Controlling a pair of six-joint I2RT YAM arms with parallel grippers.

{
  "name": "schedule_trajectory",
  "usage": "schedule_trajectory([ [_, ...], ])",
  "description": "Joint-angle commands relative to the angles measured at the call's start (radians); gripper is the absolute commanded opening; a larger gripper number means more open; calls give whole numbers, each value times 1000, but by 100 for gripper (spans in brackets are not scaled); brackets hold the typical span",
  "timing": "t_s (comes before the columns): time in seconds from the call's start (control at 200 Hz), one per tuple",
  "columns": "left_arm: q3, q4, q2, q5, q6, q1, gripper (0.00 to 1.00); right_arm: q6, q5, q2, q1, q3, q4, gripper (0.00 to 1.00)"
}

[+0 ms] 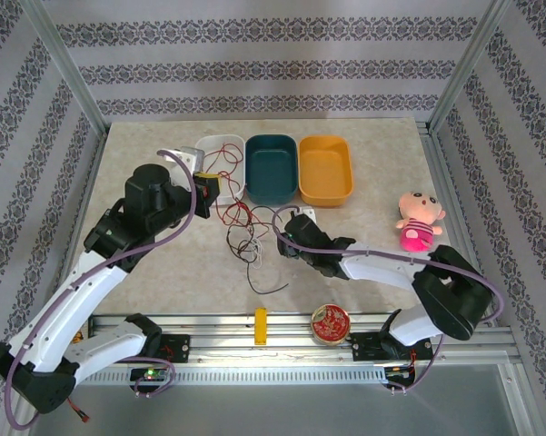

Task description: Untangle the cables

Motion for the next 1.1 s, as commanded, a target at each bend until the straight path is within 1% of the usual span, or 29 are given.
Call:
schedule_trajectory([
  [0.0, 32, 0, 15, 81, 29, 12, 0, -97, -43, -85, 3, 22, 20, 58],
  [0.15, 34, 7, 38, 124, 29, 12, 0, -191, -93, -185, 3, 36, 30, 58],
  [0.275, 29, 24, 45, 148, 20, 11, 0, -241, -151, -196, 6, 87, 22, 50],
  [0.33, 25, 32, 44, 152, 15, 12, 0, -255, -177, -173, 8, 109, 26, 48],
  [0.49, 21, 32, 35, 159, 18, 11, 0, -294, -239, -72, 6, 169, 29, 47],
  [0.545, 19, 28, 29, 159, 20, 12, 0, -317, -249, -40, -7, 188, 25, 47],
  [0.69, 13, 33, 16, 157, 20, 11, 0, -333, -339, 24, -61, 216, 26, 46],
  [0.814, 10, 42, 17, 161, 17, 12, 0, -327, -387, 72, -66, 233, 35, 45],
  [1.094, 12, 42, 26, 170, 15, 12, 0, -317, -412, 136, -62, 254, 71, 44],
])
